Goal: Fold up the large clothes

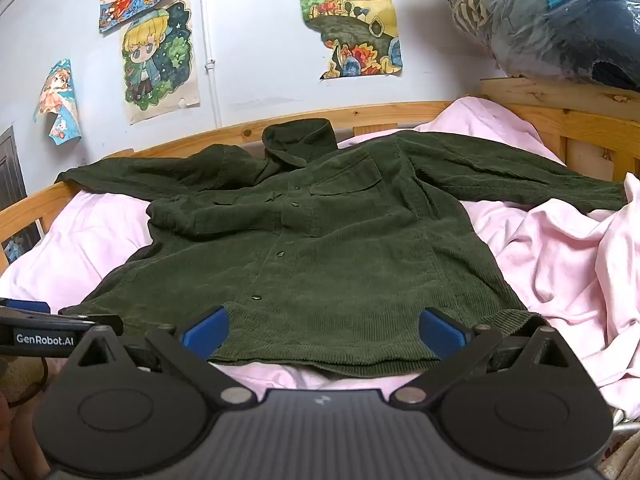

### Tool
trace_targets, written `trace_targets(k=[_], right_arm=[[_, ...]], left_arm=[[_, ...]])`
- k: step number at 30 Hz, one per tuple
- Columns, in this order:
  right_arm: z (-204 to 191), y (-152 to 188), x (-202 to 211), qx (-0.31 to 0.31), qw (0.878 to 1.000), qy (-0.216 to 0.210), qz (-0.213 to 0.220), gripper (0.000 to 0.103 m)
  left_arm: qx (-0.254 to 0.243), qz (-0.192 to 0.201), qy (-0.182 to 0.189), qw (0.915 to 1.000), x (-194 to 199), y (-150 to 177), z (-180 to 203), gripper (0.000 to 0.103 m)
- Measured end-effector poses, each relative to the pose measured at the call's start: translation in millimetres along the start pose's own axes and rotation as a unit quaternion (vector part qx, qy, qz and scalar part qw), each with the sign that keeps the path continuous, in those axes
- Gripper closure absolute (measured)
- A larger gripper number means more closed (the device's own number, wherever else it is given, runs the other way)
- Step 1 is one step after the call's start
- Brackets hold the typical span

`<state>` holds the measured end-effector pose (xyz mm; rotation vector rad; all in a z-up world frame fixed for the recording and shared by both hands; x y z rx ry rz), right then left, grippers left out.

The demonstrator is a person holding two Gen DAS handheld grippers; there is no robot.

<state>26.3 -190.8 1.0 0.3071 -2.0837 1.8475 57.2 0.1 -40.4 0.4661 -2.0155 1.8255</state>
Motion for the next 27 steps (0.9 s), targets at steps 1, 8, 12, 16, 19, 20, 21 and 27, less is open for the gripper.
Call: trace_targets(k=[1,8,12,16,19,20,21,27], right_arm=[[0.0,0.1,0.0,0.001,1.000,0.000,0.000,0.000],[0.8,0.3,-0.4,0.001,1.000,0.000,0.000,0.000],[1.2,0.0,-0.2,0.001,1.000,0.000,0.000,0.000],[1.7,-0.3,0.0,0.000,1.000,0.000,0.000,0.000],[2.3,-0.3,-0.1,0.000,1.000,0.000,-0.001,0.000],[2.6,-0.3,-0.1,0.000,1.000,0.000,-0.001,0.000],[2.8,-0.3,-0.1,0.000,1.000,0.000,-0.001,0.000],[3.9,-0.5,-0.3,0.000,1.000,-0.001,-0.001,0.000]], left_arm=[[-0.001,0.000,0.000,1.0000,0.0,0.0,0.0,0.001],[0.004,-0.001,-0.001,1.0000,-1.0,-0.4,-5.1,0.001],[0.002,0.001,-0.001,1.0000,-1.4,1.4,-4.7,0.001],[-0.004,0.000,-0.003,1.0000,-0.9,0.5,-0.8,0.001],[-0.004,0.000,-0.004,1.0000,-1.0,1.6,-0.8,0.001],[-0.004,0.000,-0.004,1.0000,-1.1,1.7,-0.9,0.001],[-0.005,0.000,-0.004,1.0000,-1.3,1.9,-0.9,0.001],[-0.009,-0.003,-0.004,0.9999,-1.7,1.8,0.7,0.001]])
Point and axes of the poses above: each gripper's, at about its wrist camera, not at the fingertips, and x roughly against the way its jaws point, z to its right, y to its underside, the point moved 7 cm from there along -x, roughly the way its jaws point, and after that the axes turned 6 degrees about z, right-handed, at the moved point
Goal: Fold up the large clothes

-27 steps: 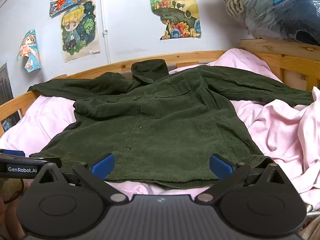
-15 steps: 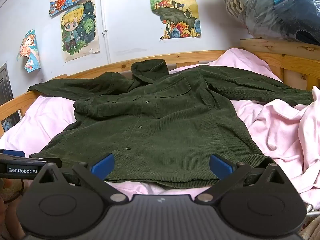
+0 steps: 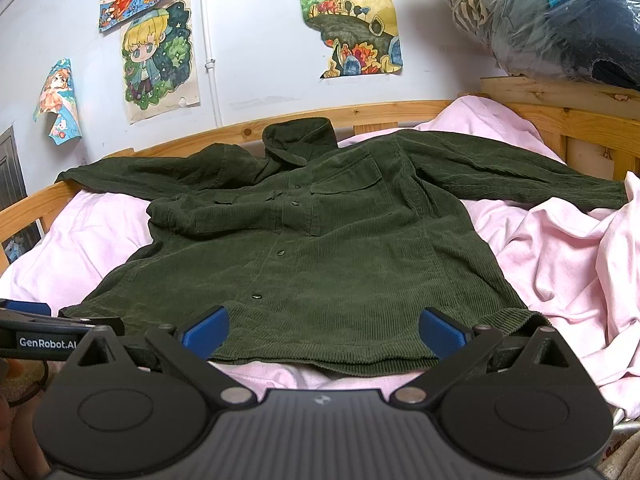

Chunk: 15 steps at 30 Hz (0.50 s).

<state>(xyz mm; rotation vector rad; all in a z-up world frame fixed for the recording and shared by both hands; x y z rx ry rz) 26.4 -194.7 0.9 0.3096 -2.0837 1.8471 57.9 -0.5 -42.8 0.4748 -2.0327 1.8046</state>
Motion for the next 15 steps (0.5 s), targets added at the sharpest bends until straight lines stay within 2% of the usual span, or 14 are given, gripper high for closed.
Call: trace_targets(k=[15], right_arm=[[0.4,-0.6,1.0,0.000,1.000,0.000,0.000,0.000]], left_arm=[[-0.005,-0.001,-0.004,1.0000,-0.5,1.6,-0.4,0.001]])
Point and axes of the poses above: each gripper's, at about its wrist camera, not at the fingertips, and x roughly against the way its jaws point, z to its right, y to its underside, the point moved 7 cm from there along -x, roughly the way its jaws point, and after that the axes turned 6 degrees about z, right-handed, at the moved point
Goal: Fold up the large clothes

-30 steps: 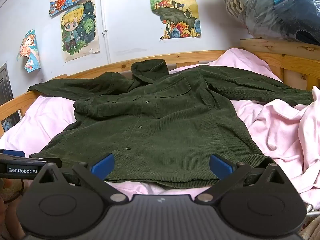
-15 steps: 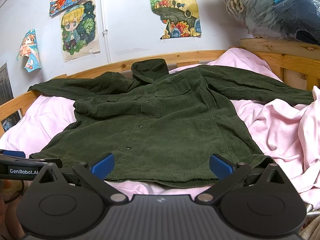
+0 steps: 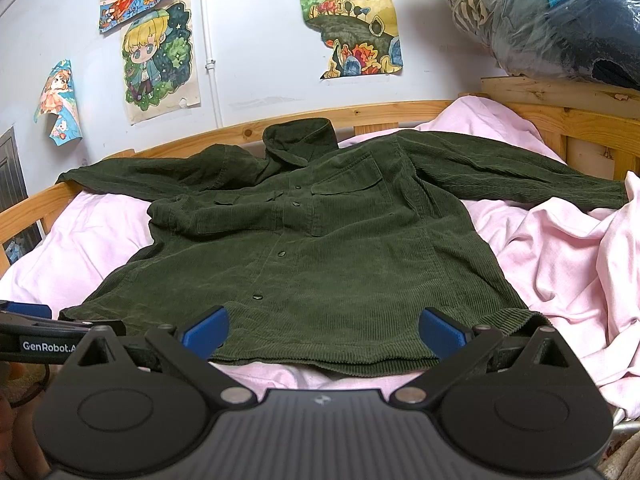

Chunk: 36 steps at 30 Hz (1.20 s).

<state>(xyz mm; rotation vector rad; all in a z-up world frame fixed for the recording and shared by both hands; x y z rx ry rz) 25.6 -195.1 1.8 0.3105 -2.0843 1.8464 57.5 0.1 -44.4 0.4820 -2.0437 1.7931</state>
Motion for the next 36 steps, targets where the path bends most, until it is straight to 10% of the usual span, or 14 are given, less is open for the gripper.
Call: trace_targets(k=[36], right_arm=[[5.8,1.1,-3.4,0.000,1.000,0.015,-0.011,0.000]], left_arm=[[-0.004,0.000,-0.002,1.0000,-0.6,0.9,1.0,0.001]])
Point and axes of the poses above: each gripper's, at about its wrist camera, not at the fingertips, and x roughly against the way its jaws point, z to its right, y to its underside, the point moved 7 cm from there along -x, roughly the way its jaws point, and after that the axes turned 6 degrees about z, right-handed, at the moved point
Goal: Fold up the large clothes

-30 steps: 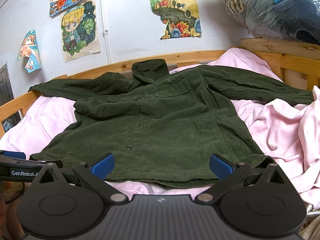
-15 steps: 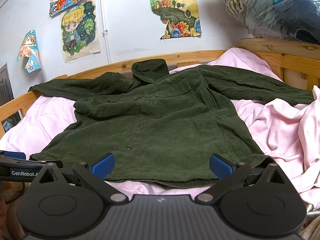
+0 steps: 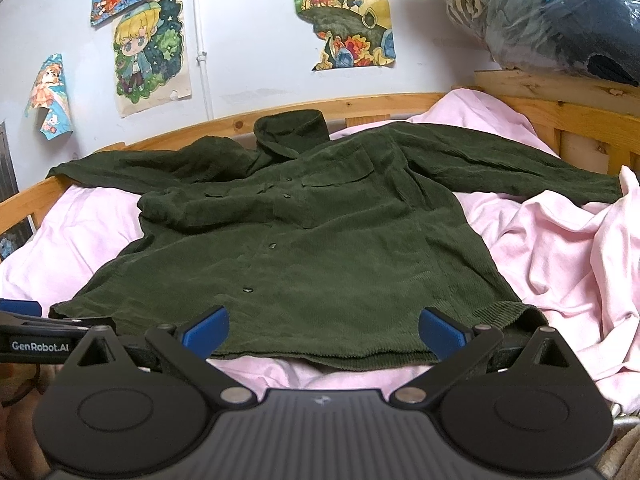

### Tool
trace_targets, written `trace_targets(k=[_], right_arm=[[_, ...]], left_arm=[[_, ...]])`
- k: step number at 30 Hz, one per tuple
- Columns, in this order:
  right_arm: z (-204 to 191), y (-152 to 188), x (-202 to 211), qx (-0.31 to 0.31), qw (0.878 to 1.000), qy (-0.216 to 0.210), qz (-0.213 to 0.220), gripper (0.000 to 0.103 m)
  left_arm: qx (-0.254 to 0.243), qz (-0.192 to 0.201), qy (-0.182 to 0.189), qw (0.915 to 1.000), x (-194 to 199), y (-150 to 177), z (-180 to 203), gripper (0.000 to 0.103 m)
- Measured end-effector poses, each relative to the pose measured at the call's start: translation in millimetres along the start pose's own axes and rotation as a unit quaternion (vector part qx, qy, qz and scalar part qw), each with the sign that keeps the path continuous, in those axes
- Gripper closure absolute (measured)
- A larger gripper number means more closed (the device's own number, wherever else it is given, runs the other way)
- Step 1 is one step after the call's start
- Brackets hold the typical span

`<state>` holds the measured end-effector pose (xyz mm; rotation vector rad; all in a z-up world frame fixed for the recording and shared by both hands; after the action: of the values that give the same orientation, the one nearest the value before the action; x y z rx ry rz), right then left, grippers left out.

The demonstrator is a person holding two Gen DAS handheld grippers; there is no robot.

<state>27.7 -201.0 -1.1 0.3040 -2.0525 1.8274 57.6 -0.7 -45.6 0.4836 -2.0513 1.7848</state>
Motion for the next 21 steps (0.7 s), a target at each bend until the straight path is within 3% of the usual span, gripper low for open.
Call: trace_targets(k=[21], right_arm=[[8.1,5.1,-8.0,-0.004,0.999,0.034,-0.030,0.000]], left_arm=[[-0.012,-0.010,-0.002,0.9999,-4.8,2.2,6.3,0.001]])
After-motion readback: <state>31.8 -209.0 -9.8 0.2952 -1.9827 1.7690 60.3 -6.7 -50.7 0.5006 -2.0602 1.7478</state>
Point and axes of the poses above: each gripper's, at about its wrist camera, not at the fingertips, and x roughly against the way its jaws point, z to its right, y to its underside, the point moved 7 cm from there along -x, roughly the way its jaws point, and after that the axes turned 6 degrees about z, right-handed, at the moved point
